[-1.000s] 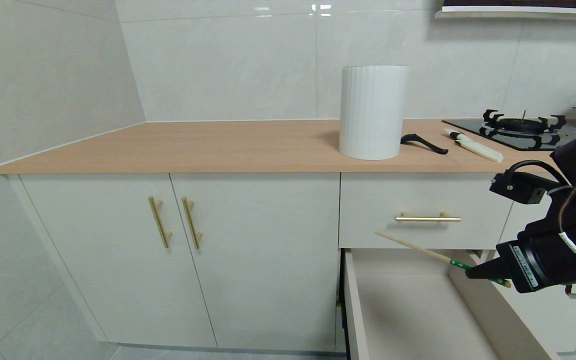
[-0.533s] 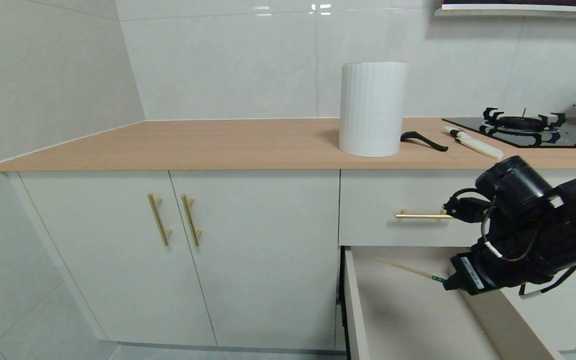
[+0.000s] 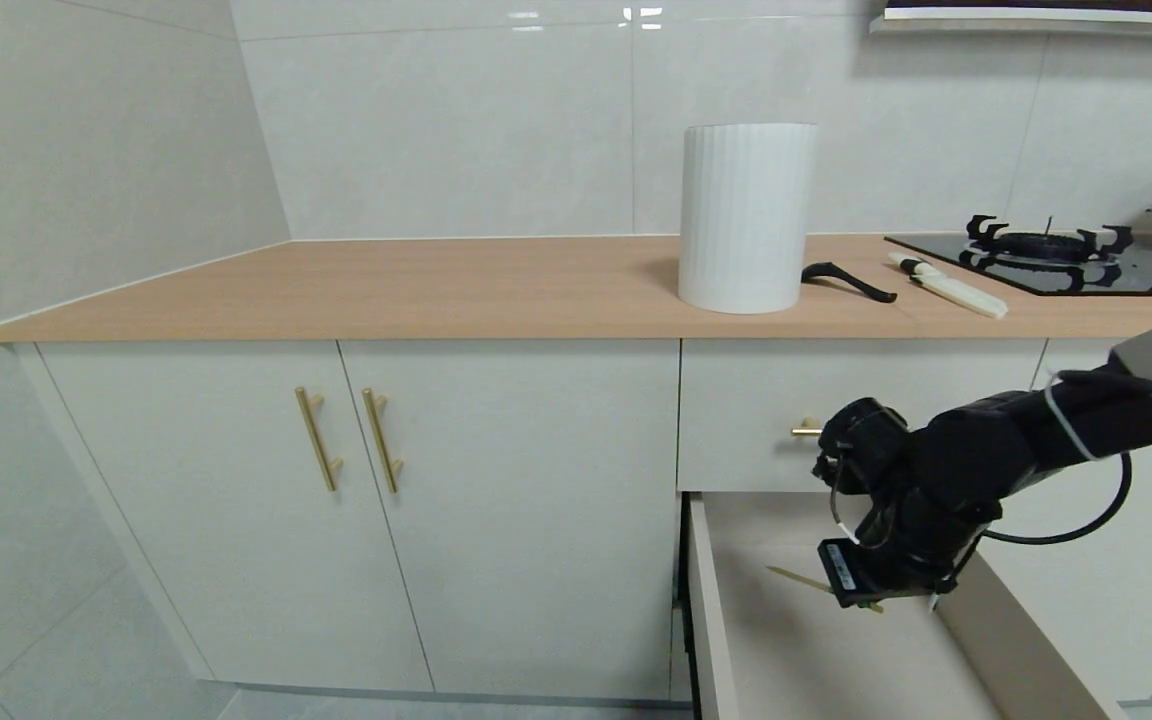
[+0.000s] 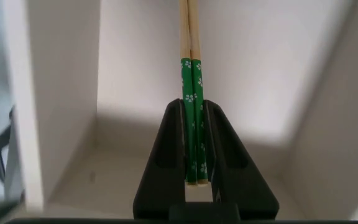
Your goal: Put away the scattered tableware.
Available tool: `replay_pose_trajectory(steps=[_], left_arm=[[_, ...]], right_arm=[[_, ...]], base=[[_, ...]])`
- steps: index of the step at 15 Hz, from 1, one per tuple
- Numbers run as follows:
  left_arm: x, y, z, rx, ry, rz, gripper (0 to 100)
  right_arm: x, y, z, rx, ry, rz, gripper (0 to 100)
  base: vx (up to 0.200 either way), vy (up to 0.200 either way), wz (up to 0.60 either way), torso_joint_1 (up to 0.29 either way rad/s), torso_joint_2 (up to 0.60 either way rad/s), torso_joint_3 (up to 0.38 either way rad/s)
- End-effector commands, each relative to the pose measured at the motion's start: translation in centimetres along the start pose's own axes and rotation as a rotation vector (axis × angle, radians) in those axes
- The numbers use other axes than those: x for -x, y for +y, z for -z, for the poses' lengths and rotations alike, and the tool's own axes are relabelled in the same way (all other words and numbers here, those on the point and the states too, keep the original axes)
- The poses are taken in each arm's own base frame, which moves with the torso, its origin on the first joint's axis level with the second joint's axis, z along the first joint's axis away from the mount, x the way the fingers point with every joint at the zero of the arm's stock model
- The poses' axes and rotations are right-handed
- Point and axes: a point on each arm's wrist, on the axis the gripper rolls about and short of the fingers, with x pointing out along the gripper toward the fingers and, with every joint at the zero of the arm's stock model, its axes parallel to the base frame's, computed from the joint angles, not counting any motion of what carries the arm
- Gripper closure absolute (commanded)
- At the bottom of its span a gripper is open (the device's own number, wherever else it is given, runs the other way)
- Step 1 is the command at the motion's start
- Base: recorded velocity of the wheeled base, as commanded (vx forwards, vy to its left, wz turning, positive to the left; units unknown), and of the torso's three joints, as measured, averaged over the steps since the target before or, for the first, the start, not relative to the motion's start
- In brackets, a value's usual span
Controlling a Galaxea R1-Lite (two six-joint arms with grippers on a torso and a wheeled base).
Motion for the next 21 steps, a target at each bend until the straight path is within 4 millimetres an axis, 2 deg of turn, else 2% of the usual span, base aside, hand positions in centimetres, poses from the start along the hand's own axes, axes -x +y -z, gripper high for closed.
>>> replay_pose_trajectory(steps=[1,5,9,21], left_arm=[[0.0,0.0,0.0,0.000,0.000,0.000,0],[0.0,0.0,0.0,0.000,0.000,0.000,0],[0.0,0.0,0.0,0.000,-0.001,0.000,0],[0.0,0.0,0.0,0.000,0.000,0.000,0]], right_arm=[[-4.0,0.9,0.1,-0.026,0.049,0.041,100],[-5.9,1.4,0.3,-0.021,0.072,0.051,100],[-7.8,2.6,1.5,0.024,0.126,0.067,100],[-8.2,3.2,2.2,0.052,0.135,0.106,100]], base=[[0.000,0.000,0.00,0.000,0.00,0.000],[0.000,0.000,0.00,0.000,0.00,0.000],[0.000,0.000,0.00,0.000,0.00,0.000],[0.000,0.000,0.00,0.000,0.00,0.000]])
